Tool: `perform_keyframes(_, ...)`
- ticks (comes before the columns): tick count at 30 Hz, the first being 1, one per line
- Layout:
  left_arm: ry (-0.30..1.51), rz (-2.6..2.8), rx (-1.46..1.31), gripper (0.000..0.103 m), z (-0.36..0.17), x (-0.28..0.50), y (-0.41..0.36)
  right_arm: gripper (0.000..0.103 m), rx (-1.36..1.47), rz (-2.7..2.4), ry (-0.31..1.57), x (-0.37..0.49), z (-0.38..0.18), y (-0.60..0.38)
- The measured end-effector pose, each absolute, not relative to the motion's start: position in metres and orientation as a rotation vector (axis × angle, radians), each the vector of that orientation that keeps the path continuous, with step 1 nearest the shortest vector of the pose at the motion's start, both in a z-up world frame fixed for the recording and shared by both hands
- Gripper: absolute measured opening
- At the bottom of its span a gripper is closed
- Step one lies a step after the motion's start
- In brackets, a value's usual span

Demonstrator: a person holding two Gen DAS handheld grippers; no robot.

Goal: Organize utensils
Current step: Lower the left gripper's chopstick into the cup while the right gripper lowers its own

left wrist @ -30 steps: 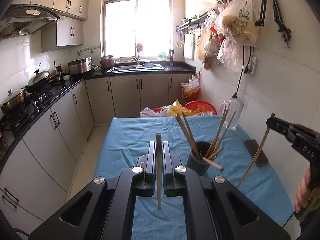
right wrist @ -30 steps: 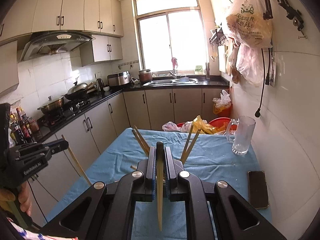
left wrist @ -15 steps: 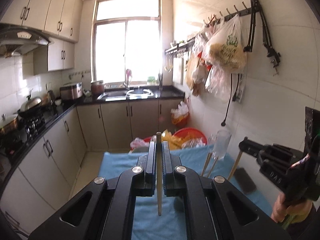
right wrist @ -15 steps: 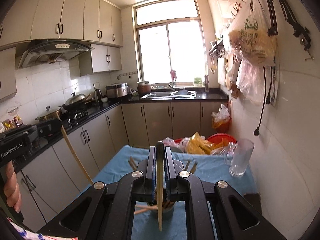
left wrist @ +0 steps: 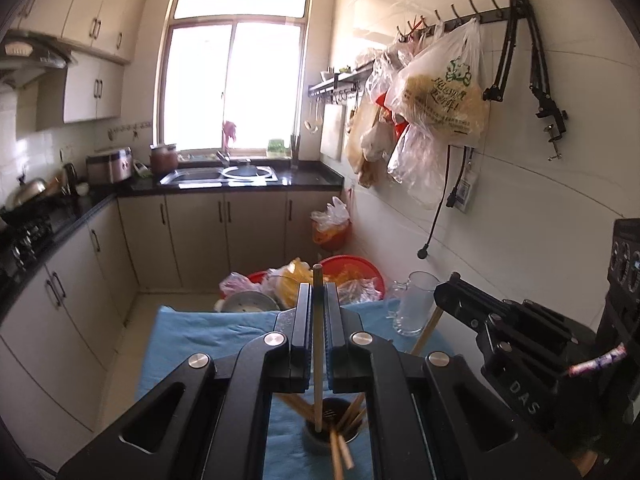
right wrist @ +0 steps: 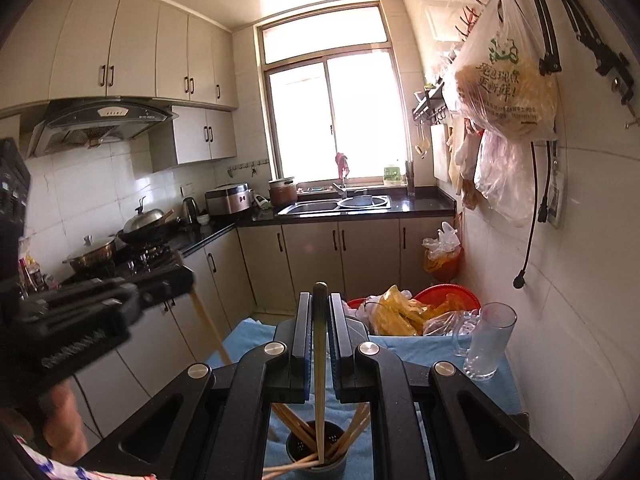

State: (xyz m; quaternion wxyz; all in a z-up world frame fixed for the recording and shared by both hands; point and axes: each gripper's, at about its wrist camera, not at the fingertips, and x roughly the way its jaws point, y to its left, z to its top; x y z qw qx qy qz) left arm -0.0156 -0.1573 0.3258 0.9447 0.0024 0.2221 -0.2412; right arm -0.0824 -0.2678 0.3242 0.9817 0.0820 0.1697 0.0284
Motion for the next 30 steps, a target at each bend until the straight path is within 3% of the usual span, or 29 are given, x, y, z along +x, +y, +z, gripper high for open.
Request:
perform_keyframes(14, 0.579, -0.505, -0.039, 0.005, 0.264, 0.04, -0.174, 0.008, 0.227, 0.06, 0.394, -0.05, 0.28, -0.284)
perform_keyframes(30, 0.536, -0.498, 0.112, 0.005, 0.231, 0.02, -0.186, 0.009, 0.239, 0.064, 0.489, -0.038, 0.236, -0.283)
